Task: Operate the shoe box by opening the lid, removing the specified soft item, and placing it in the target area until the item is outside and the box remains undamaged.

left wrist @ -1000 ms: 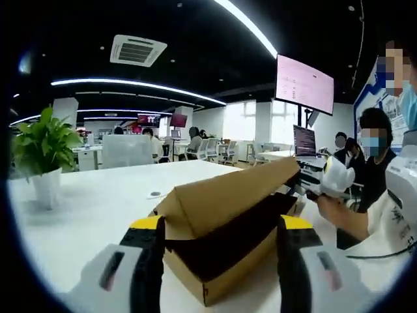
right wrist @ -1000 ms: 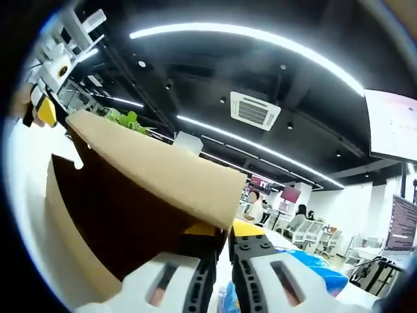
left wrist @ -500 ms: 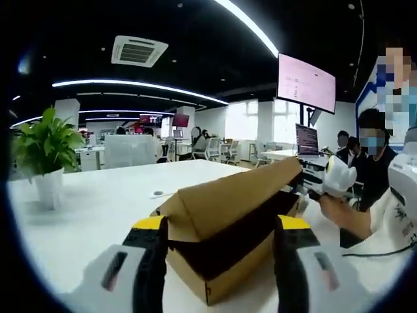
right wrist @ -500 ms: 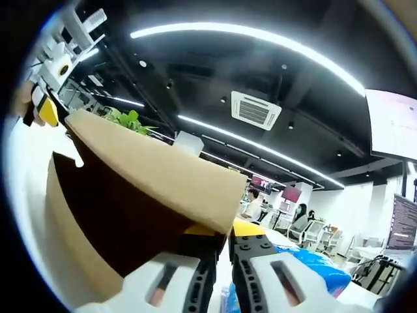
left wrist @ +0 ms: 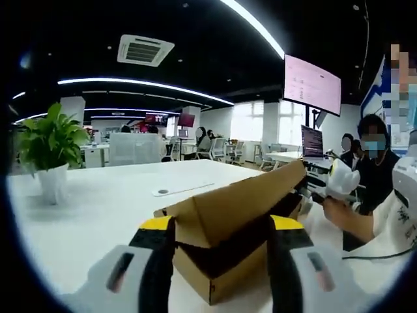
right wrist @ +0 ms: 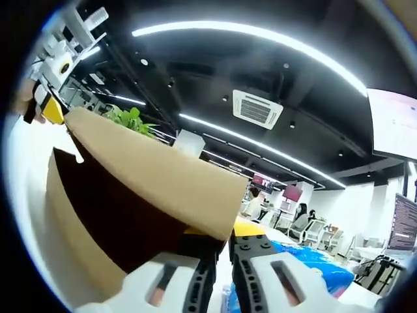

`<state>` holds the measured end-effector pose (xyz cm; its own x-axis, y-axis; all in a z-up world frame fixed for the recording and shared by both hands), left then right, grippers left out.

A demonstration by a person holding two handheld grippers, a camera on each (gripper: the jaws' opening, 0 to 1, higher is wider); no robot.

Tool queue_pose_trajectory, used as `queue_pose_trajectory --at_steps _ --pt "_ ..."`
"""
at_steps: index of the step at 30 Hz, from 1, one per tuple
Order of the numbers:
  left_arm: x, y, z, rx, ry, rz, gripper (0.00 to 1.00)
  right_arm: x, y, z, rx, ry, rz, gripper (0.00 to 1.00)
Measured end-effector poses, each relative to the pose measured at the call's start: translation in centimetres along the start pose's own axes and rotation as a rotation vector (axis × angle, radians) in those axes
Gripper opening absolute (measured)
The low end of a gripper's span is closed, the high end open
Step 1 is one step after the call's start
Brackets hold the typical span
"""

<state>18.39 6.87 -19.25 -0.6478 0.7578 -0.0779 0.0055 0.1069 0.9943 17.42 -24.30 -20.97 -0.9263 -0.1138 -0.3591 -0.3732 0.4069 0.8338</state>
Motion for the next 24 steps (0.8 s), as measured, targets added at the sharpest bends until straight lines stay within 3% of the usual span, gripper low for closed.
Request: queue_pose_trajectory --at_steps 11,14,21,24 --pt "-0.1 -0.4 0.1 -0.043 0.014 0.001 0.58 0.2 0.0 0.2 -0.005 0.005 0.005 0.02" --pt "-0.1 -0.4 0.0 0.019 -0.002 0.01 0.61 0.3 0.0 0.3 -0.005 0.002 0.005 0.03" --pt "-0.1 -0.6 0.2 -0.024 0.04 0.038 0.59 0.3 0.2 0.6 -0.007 0.018 0.008 0.03" --pt "0.0 -1.0 0.4 -0.089 0.062 0.087 0.55 0.4 0.3 0.7 -0.015 0.031 0.013 0.03"
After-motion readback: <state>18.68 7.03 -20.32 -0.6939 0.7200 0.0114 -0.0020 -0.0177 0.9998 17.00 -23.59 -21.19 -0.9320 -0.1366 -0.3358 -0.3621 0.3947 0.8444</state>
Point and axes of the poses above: the point that each gripper's makers call its tool centre point, and the gripper's own axes: x roughly backward along the fingers, z roughly to its left, y roughly out of its top, the point moved 5 cm from there along x, roughly backward along the fingers, and after that the axes turned 12 degrees about -z, right-handed, at the moved point
